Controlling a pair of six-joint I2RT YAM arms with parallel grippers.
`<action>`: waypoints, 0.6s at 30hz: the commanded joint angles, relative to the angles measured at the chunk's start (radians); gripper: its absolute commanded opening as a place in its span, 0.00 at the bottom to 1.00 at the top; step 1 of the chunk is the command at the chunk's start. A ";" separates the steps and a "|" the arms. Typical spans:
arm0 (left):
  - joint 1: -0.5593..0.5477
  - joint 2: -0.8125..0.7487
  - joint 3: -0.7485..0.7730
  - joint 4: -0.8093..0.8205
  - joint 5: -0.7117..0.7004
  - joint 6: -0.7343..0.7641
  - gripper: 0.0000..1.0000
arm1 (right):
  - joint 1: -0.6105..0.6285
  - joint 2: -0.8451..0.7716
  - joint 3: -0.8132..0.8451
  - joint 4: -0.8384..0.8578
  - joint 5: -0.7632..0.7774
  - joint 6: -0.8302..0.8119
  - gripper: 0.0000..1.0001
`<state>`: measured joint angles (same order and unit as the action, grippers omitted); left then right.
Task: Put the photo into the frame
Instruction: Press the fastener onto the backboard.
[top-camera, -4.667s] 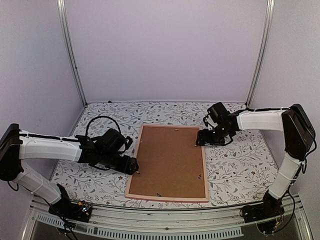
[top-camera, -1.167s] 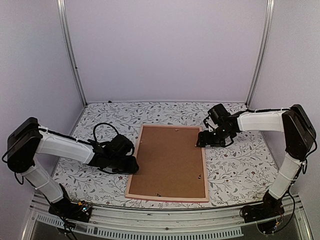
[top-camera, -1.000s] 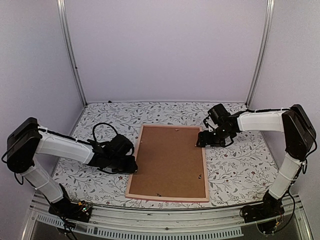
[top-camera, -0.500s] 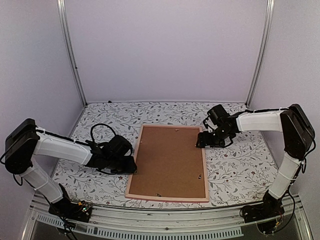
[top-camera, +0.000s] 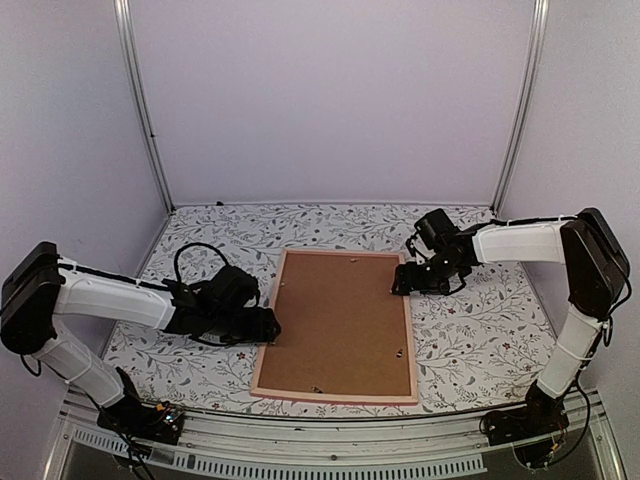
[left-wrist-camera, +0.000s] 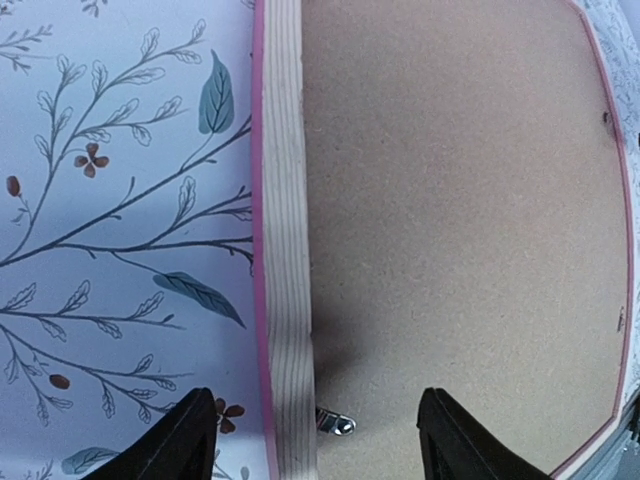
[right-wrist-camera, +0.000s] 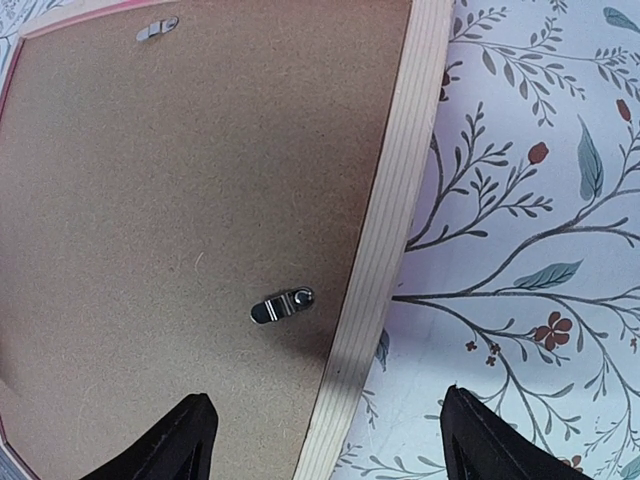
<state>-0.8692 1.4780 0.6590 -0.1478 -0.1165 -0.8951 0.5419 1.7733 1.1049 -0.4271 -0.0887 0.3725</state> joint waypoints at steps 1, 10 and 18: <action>0.040 0.008 0.022 0.021 0.020 0.069 0.73 | -0.007 -0.036 0.006 -0.002 0.010 0.002 0.81; 0.127 0.094 0.099 0.008 0.091 0.196 0.75 | -0.007 0.053 0.097 -0.033 0.052 0.050 0.81; 0.136 0.130 0.123 0.007 0.100 0.230 0.75 | -0.007 0.175 0.213 -0.094 0.108 0.085 0.79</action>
<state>-0.7467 1.5887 0.7609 -0.1452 -0.0322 -0.7017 0.5419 1.8957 1.2766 -0.4679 -0.0433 0.4286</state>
